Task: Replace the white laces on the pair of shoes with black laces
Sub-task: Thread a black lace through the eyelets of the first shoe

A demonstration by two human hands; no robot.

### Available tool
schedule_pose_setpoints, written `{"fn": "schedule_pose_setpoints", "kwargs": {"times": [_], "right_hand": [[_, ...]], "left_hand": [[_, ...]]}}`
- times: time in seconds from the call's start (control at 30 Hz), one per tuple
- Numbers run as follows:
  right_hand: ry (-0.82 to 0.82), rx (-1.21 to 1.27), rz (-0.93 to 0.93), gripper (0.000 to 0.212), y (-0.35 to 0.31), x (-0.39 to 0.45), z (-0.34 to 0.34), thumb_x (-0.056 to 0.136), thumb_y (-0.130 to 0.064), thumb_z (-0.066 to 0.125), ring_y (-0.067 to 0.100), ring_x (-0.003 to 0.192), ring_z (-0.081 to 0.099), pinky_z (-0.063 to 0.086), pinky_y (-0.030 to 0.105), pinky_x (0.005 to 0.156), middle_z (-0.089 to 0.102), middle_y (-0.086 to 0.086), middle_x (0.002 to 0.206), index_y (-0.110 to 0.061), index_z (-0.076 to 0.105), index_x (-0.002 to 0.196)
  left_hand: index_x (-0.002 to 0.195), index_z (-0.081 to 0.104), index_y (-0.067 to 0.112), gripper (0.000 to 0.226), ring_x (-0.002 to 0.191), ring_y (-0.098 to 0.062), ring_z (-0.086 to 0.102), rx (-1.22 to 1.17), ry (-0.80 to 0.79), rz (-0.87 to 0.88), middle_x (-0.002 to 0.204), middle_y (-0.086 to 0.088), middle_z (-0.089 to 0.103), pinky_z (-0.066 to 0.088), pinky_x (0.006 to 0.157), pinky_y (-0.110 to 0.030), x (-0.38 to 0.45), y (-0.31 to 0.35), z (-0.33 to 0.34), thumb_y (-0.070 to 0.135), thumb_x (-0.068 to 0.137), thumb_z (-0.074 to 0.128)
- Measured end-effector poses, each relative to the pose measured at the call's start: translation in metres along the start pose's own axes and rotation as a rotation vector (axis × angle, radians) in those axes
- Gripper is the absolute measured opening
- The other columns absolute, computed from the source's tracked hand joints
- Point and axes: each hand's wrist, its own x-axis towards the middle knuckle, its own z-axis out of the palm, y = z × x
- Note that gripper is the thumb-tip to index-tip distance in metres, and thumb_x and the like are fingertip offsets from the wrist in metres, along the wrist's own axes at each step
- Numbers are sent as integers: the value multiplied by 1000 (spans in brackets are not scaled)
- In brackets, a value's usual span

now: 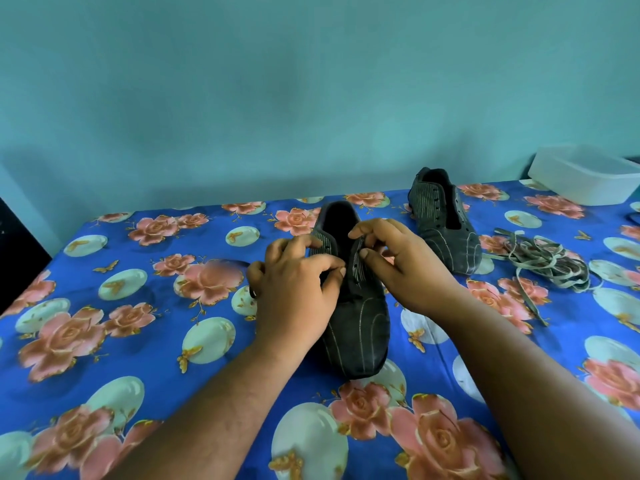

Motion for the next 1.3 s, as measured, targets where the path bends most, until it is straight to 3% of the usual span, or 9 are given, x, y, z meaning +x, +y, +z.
{"fn": "schedule_pose_setpoints", "kwargs": {"times": [0.13, 0.27, 0.37, 0.57, 0.63, 0.73, 0.87, 1.03, 1.3], "right_hand": [[-18, 97, 24, 39, 2, 1, -3, 95, -12, 68, 14, 94, 64, 54, 37, 92, 62, -6, 99, -31, 64, 129], [-16, 240, 144, 24, 5, 2, -13, 84, -11, 82, 12, 90, 72, 54, 28, 84, 74, -3, 97, -22, 74, 104], [-60, 232, 126, 17, 6, 2, -17, 79, -11, 86, 7, 86, 72, 52, 23, 81, 76, -4, 94, -23, 79, 90], [-52, 173, 73, 18, 1, 2, -10, 79, -15, 86, 10, 97, 71, 57, 42, 92, 75, -9, 99, -27, 82, 91], [-40, 178, 79, 20, 0, 2, -9, 79, -16, 86, 9, 98, 70, 57, 43, 92, 74, -10, 100, -32, 81, 90], [-32, 172, 71, 24, -1, 1, -8, 79, -17, 86, 6, 100, 69, 55, 36, 92, 74, -11, 100, -37, 79, 89], [-38, 150, 66, 20, -1, 2, -8, 79, -19, 86, 5, 100, 69, 55, 36, 90, 74, -12, 101, -36, 80, 89], [-50, 148, 74, 20, 0, 1, -7, 79, -20, 86, 4, 103, 68, 55, 37, 91, 74, -14, 102, -36, 80, 89], [-59, 189, 92, 19, 2, 1, -6, 79, -18, 86, 7, 103, 69, 56, 42, 93, 74, -12, 102, -33, 81, 89]], "left_hand": [[103, 75, 44, 14, 131, -18, 36, -85, -157, -70, 134, 18, 53, 19, 88, -36, 4, -3, 1, 47, 92, 67], [105, 76, 41, 14, 131, -20, 36, -200, -232, -128, 136, 13, 50, 9, 76, -21, 7, -1, -2, 44, 93, 68], [102, 76, 40, 11, 130, -19, 37, -276, -237, -170, 134, 11, 51, 12, 78, -22, 8, -1, -1, 43, 92, 70], [95, 76, 40, 7, 127, -18, 43, -412, -201, -244, 126, 11, 53, 28, 99, -32, 9, -5, 7, 37, 89, 74], [91, 75, 43, 8, 125, -18, 47, -473, -187, -266, 122, 11, 54, 36, 108, -41, 9, -6, 10, 36, 88, 75], [77, 68, 53, 23, 119, -18, 53, -578, -170, -300, 116, 12, 55, 44, 104, -50, 9, -7, 12, 34, 87, 77], [74, 69, 54, 22, 120, -18, 54, -629, -185, -313, 117, 13, 55, 44, 106, -49, 9, -8, 15, 36, 85, 76], [76, 70, 39, 20, 121, -15, 53, -652, -266, -327, 114, 18, 51, 41, 110, -45, 12, -10, 13, 25, 89, 76], [83, 73, 31, 15, 120, -13, 54, -758, -335, -358, 120, 9, 51, 42, 108, -29, 12, -8, 10, 18, 91, 75]]}}
